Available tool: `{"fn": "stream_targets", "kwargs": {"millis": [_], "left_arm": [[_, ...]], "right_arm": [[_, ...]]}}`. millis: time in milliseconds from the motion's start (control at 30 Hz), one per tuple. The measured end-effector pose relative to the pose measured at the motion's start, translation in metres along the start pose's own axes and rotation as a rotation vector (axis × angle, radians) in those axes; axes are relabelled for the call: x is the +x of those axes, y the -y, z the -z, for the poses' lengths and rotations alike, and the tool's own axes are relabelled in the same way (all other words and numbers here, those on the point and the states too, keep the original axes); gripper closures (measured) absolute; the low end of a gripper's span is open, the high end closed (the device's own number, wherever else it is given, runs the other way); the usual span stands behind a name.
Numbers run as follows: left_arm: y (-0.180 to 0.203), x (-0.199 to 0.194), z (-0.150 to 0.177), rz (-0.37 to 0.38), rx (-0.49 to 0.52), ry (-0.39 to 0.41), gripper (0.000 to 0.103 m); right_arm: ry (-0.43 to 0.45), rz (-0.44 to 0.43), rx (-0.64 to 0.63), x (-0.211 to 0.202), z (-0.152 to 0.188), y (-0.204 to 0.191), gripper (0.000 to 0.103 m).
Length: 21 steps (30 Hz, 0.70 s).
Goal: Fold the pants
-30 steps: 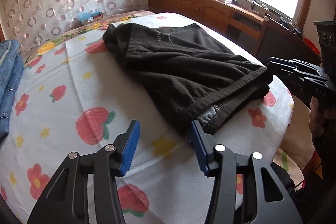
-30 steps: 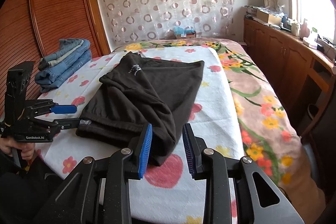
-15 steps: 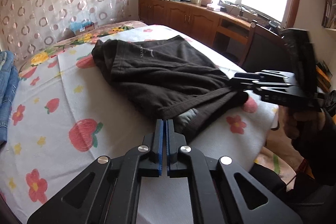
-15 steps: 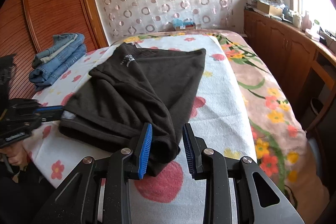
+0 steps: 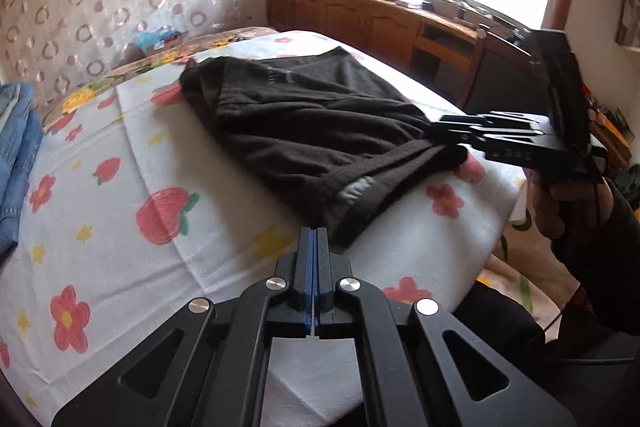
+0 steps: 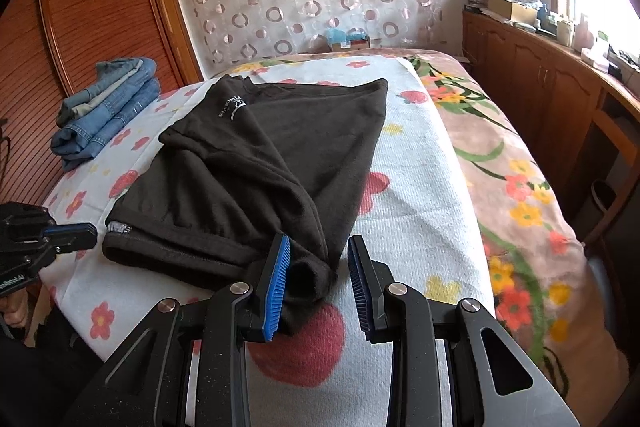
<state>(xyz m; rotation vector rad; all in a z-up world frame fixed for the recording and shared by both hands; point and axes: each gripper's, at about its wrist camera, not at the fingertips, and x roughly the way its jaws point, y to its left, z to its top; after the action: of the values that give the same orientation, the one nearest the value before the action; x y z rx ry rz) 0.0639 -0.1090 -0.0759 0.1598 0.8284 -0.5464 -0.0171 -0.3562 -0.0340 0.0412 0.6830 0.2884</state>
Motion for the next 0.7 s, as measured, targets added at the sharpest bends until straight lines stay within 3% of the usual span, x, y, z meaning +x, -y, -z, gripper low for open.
{"fn": "stream_targets", "kwargs": {"millis": [233, 333, 400, 467, 500, 533, 700], "left_arm": [[-0.015, -0.003, -0.008, -0.069, -0.042, 0.026, 0.098], [-0.024, -0.001, -0.011, -0.107, -0.054, 0.035, 0.080], [-0.032, 0.000, -0.012, -0.125, -0.069, 0.047, 0.059], [-0.042, 0.002, -0.014, -0.131, -0.094, 0.053, 0.050], [-0.047, 0.003, -0.016, -0.144, -0.104, 0.054, 0.037], [-0.050, 0.003, -0.017, -0.154, -0.110, 0.058, 0.031], [-0.069, -0.001, -0.024, -0.169, -0.159, 0.090, 0.028]], "right_arm": [[0.015, -0.006, -0.020, -0.009, -0.004, -0.006, 0.072], [0.023, -0.011, -0.031, -0.009, -0.008, -0.010, 0.072], [0.027, -0.020, -0.039, -0.008, -0.011, -0.013, 0.072], [0.029, -0.026, -0.048, -0.006, -0.015, -0.017, 0.072], [0.030, -0.029, -0.053, -0.004, -0.017, -0.019, 0.072], [0.032, -0.033, -0.061, -0.003, -0.020, -0.022, 0.072], [0.048, -0.066, -0.102, 0.007, -0.040, -0.041, 0.072]]}}
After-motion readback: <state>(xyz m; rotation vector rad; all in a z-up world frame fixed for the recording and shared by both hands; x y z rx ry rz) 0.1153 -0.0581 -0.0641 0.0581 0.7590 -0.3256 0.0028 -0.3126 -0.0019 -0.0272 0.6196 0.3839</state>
